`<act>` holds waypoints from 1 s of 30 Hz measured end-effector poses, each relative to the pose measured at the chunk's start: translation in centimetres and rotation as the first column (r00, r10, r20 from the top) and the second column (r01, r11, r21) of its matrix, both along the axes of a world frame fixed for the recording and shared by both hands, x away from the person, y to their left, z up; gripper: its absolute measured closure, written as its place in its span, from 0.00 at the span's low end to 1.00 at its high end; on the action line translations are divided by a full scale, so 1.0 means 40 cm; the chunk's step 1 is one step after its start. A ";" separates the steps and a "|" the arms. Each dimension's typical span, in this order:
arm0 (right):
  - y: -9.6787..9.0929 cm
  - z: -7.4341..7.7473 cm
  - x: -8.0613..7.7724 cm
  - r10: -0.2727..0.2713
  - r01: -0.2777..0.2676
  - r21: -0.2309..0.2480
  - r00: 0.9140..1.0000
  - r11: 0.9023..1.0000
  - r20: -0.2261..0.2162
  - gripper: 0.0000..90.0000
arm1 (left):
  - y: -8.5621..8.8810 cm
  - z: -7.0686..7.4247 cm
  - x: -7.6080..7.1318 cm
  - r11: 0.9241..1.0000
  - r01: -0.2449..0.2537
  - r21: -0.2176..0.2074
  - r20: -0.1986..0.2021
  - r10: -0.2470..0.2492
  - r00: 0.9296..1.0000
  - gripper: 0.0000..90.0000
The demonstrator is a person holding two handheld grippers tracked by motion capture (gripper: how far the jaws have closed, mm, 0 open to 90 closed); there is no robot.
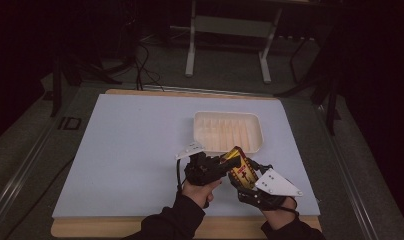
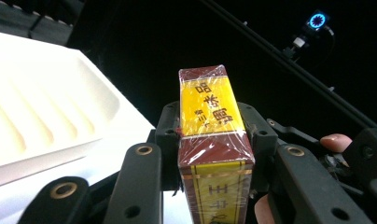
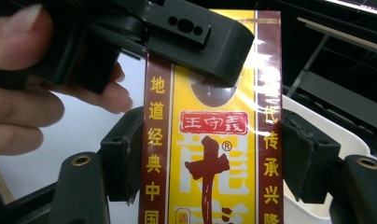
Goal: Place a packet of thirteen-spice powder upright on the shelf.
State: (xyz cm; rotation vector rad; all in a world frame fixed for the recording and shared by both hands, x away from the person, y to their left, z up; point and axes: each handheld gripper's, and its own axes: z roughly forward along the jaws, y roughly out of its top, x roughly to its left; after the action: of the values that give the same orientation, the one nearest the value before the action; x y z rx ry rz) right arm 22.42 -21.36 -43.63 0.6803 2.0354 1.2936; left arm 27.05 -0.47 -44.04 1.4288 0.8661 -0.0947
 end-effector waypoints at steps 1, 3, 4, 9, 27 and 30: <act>0.000 -0.001 0.001 -0.002 0.002 -0.001 1.000 1.000 -0.003 0.35 | -0.001 0.001 0.000 1.000 0.000 -0.001 0.000 0.000 1.000 0.76; -0.001 -0.002 0.001 -0.006 0.006 0.000 1.000 1.000 0.004 0.35 | -0.003 0.005 0.001 1.000 0.002 0.014 0.008 -0.002 1.000 0.77; 0.000 -0.001 0.003 -0.008 0.008 -0.005 1.000 1.000 0.000 0.35 | -0.004 0.007 0.000 1.000 -0.001 0.020 0.018 0.000 1.000 0.77; -0.006 -0.001 0.008 0.002 -0.001 0.015 1.000 1.000 -0.017 0.33 | -0.010 0.020 -0.003 0.998 -0.005 0.058 0.043 0.002 0.999 0.77; -0.032 -0.013 0.031 -0.014 0.013 -0.009 0.996 1.000 -0.084 0.12 | 0.015 0.086 -0.001 0.986 -0.101 0.129 0.166 0.079 0.983 0.77; -0.040 -0.013 0.034 -0.012 0.012 -0.002 0.996 1.000 -0.093 0.12 | 0.025 0.097 0.003 0.979 -0.142 0.145 0.179 0.115 0.977 0.77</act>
State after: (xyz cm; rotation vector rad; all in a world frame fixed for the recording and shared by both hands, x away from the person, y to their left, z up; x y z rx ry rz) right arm 23.76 -22.98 -44.15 0.7641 2.1030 1.2752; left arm 27.18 0.52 -40.17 1.4990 0.8370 0.1953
